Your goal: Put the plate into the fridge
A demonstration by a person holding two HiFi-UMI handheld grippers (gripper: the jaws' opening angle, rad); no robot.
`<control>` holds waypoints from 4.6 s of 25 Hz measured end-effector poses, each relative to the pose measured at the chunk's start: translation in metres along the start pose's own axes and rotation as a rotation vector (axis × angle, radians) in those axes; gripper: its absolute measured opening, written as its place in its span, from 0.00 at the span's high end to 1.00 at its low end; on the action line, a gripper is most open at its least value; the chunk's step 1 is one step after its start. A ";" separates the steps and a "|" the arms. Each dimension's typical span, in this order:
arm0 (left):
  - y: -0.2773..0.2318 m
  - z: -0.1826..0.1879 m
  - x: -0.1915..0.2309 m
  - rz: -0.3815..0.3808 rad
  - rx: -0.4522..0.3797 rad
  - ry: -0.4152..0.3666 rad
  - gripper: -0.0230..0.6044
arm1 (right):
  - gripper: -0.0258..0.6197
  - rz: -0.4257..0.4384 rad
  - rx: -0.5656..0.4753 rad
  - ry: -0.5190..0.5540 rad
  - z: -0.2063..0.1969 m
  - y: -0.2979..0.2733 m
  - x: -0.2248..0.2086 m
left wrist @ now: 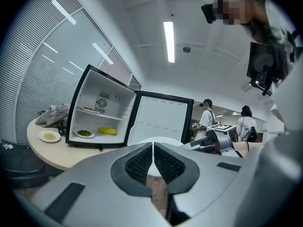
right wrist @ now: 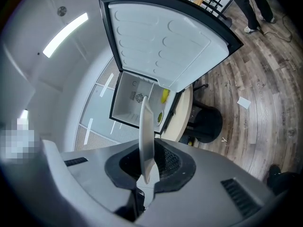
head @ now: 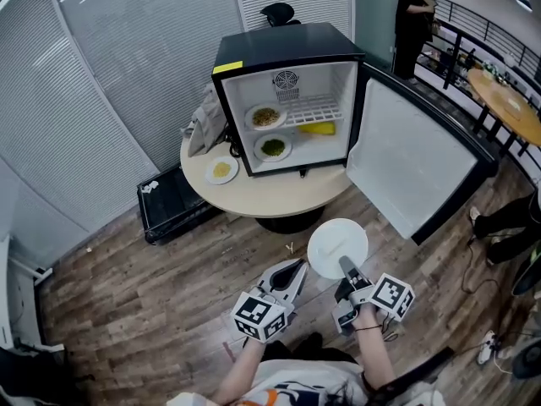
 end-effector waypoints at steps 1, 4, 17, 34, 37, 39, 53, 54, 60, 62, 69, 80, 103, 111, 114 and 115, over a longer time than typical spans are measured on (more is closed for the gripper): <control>-0.003 0.001 0.000 0.000 0.001 -0.002 0.95 | 0.91 0.005 0.003 -0.005 0.002 -0.001 0.000; -0.012 0.007 -0.001 -0.001 -0.002 -0.016 0.95 | 0.91 0.011 0.004 -0.011 0.011 -0.004 0.000; -0.033 0.015 0.017 -0.011 0.014 -0.052 0.95 | 0.91 0.023 0.003 -0.033 0.033 -0.036 0.004; -0.077 0.018 0.125 -0.079 0.057 -0.045 0.95 | 0.91 -0.040 -0.011 -0.068 0.041 -0.150 0.010; -0.082 0.019 0.146 -0.095 0.063 -0.046 0.95 | 0.91 -0.072 -0.012 -0.066 0.041 -0.171 0.010; -0.085 0.020 0.160 -0.105 0.065 -0.046 0.95 | 0.91 -0.077 -0.016 -0.067 0.040 -0.185 0.012; -0.106 0.036 0.243 -0.175 0.029 -0.033 0.95 | 0.91 -0.096 -0.053 -0.071 0.033 -0.260 0.033; -0.107 0.037 0.246 -0.181 0.028 -0.034 0.95 | 0.91 -0.092 -0.061 -0.073 0.034 -0.263 0.034; -0.114 0.034 0.251 -0.217 0.027 -0.015 0.95 | 0.91 -0.110 -0.098 -0.076 0.037 -0.260 0.032; -0.118 0.032 0.251 -0.230 0.030 -0.008 0.95 | 0.91 -0.114 -0.109 -0.081 0.039 -0.259 0.031; -0.131 0.022 0.243 -0.271 0.054 0.013 0.95 | 0.91 -0.143 -0.134 -0.102 0.051 -0.255 0.019; -0.162 0.023 0.268 -0.234 0.078 0.001 0.95 | 0.91 -0.154 -0.102 -0.107 0.083 -0.288 0.009; -0.246 0.011 0.298 -0.177 0.155 0.029 0.95 | 0.91 -0.257 0.001 -0.137 0.142 -0.371 -0.051; -0.252 0.008 0.307 -0.151 0.166 0.038 0.95 | 0.91 -0.293 -0.024 -0.102 0.149 -0.386 -0.065; -0.253 0.007 0.309 -0.146 0.169 0.039 0.95 | 0.90 -0.289 -0.037 -0.103 0.151 -0.390 -0.067; -0.253 0.007 0.309 -0.145 0.172 0.040 0.95 | 0.90 -0.288 -0.041 -0.096 0.153 -0.391 -0.067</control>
Point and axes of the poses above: the fingertips, and each gripper's own axes: y backward along the fingers, x to its left, z out of its top, the point moved 2 cm from there along y, backward along the fingers, and after that the axes turned 5 degrees about -y, right-handed, at the moved point
